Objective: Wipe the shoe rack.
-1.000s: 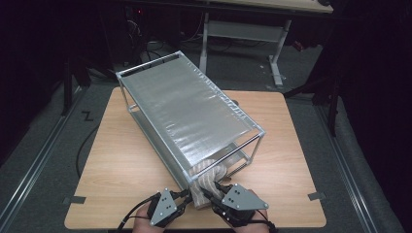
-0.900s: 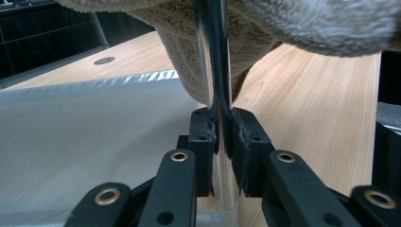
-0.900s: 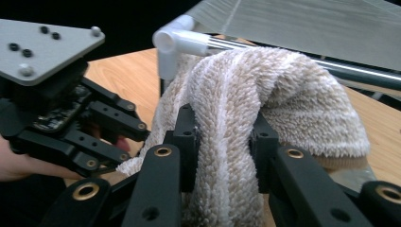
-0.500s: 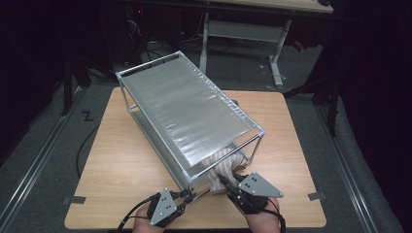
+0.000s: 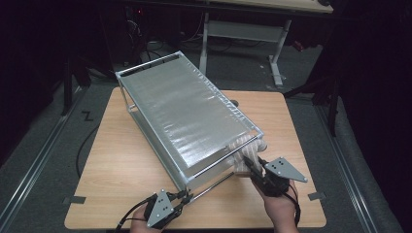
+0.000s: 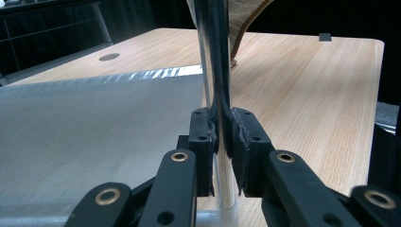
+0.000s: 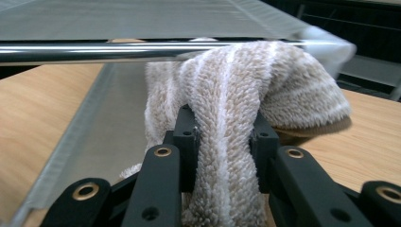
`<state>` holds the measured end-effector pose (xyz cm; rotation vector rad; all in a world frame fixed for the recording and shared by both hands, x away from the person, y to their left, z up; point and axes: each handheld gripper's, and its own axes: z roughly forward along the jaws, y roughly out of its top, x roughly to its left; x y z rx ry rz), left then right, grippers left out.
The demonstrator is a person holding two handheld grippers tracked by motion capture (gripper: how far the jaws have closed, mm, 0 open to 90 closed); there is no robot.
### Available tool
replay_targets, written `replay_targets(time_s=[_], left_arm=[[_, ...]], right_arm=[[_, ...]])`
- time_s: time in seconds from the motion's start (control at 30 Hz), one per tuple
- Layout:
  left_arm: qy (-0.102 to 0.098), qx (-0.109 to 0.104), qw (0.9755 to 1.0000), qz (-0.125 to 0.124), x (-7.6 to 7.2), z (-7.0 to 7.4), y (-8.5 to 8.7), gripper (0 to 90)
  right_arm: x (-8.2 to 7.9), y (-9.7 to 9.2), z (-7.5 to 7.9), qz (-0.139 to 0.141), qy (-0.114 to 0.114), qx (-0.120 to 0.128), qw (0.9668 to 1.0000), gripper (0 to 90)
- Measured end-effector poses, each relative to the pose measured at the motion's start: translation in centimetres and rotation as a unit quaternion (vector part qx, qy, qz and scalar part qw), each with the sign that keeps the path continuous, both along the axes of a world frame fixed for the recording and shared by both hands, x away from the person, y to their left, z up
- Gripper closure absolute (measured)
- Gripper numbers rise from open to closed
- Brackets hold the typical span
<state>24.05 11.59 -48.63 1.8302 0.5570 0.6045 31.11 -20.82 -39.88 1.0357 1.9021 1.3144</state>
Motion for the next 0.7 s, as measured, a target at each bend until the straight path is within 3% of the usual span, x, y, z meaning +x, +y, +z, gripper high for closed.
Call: replay_targets(time_s=[0.4,0.7], left_arm=[[-0.001,0.0,1.0,-0.002,-0.2,0.0,0.1,79.0],[-0.002,0.0,1.0,-0.006,-0.2,0.0,0.2,79.1]], right_arm=[[1.3,-1.2,-0.5,-0.037,-0.006,-0.014,0.9992,71.3],[2.4,-1.5,-1.9,-0.049,0.015,-0.026,0.9984,71.3]])
